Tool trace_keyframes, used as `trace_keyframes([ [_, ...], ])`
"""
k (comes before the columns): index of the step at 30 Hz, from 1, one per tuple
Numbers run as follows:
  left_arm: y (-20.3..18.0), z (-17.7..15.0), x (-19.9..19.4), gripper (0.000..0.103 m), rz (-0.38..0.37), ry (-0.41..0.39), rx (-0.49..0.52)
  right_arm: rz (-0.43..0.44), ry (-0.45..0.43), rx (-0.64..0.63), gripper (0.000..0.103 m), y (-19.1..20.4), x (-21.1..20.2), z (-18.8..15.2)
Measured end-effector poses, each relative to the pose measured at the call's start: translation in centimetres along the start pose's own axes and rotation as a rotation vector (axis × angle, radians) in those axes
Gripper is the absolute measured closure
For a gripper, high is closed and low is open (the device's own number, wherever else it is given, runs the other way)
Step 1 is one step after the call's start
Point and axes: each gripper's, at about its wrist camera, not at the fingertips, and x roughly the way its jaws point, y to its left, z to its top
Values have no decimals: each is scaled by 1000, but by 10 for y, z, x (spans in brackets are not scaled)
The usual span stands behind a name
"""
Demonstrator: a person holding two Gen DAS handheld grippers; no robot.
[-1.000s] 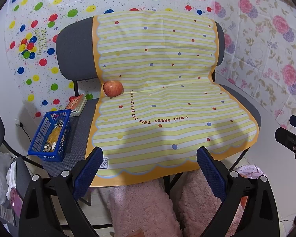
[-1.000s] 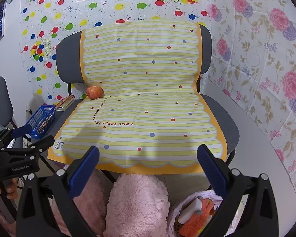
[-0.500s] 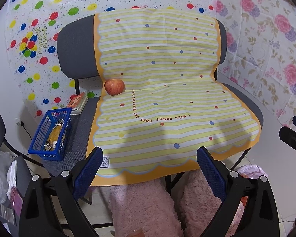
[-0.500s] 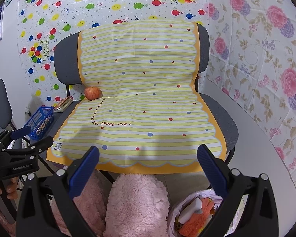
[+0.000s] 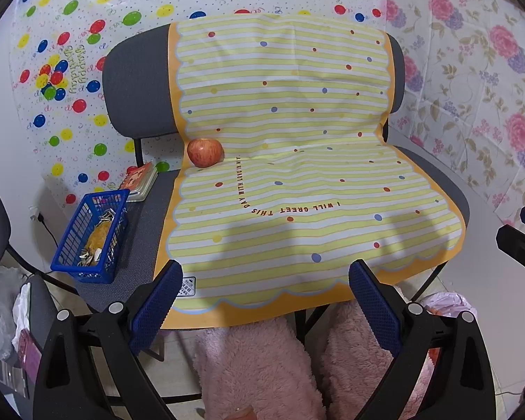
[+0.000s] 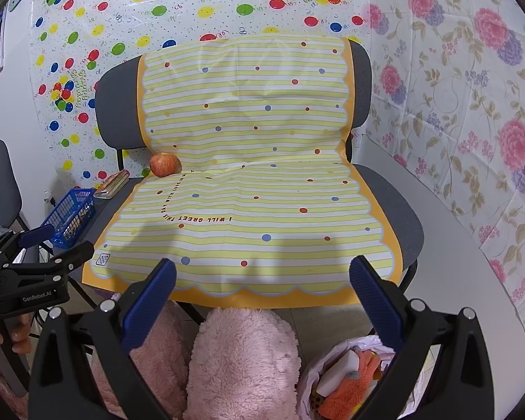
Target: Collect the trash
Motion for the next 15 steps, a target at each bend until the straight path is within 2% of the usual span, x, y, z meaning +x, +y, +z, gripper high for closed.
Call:
trace_keyframes([
  [15, 1, 1, 1, 8, -2, 3, 2, 3, 3, 3, 6, -1, 3, -1],
])
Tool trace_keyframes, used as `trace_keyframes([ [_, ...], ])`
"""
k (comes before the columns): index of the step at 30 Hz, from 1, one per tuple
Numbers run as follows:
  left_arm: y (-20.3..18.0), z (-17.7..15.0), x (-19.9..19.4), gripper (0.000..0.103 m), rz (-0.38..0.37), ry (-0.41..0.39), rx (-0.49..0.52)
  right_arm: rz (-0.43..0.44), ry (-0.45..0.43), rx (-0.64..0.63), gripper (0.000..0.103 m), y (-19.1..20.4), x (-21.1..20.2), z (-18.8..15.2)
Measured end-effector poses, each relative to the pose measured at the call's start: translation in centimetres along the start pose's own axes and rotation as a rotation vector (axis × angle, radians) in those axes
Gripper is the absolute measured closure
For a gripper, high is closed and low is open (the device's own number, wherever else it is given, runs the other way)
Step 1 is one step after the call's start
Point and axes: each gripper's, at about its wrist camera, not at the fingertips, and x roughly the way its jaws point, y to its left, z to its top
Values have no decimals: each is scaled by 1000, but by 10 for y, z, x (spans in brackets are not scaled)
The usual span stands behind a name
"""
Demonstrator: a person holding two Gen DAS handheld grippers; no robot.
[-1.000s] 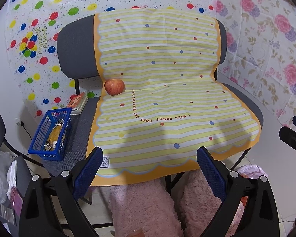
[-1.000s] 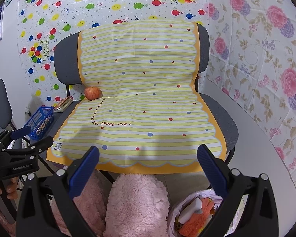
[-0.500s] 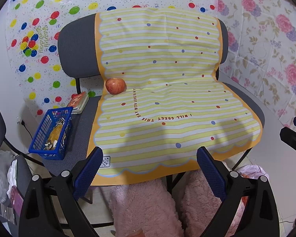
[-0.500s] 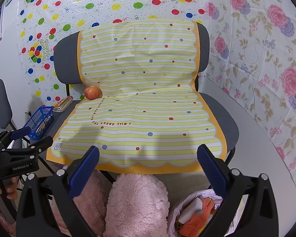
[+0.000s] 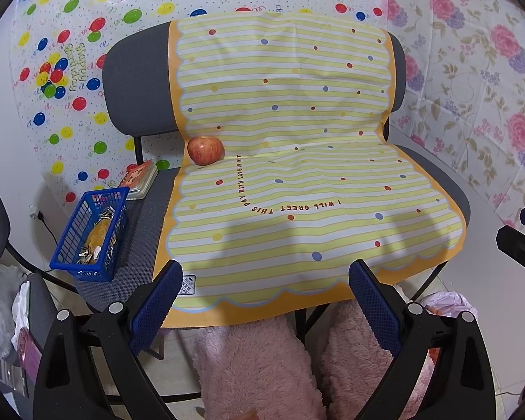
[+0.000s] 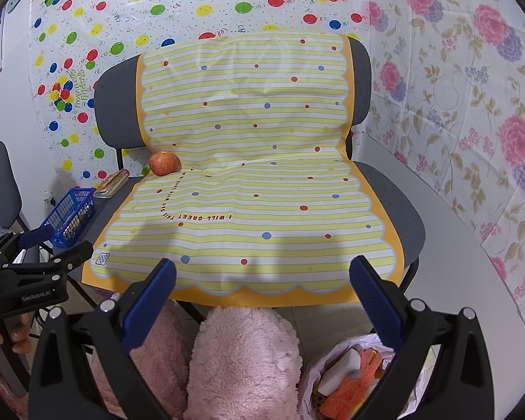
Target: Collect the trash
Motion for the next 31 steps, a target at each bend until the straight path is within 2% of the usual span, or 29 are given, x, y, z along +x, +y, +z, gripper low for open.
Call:
trace_keyframes([
  [18, -2, -5, 3, 8, 2, 0, 11, -5, 4, 9, 6, 0, 3, -3],
  [23, -6, -1, 5, 8, -17, -11, 27, 0, 13, 14, 6, -2, 9, -3],
  [25, -6, 3, 11, 8, -29, 4, 24, 2, 20, 16, 6, -3, 14, -1],
  [31, 7, 4, 58, 8, -21, 112, -35, -1, 51, 21, 6, -12, 48, 6],
])
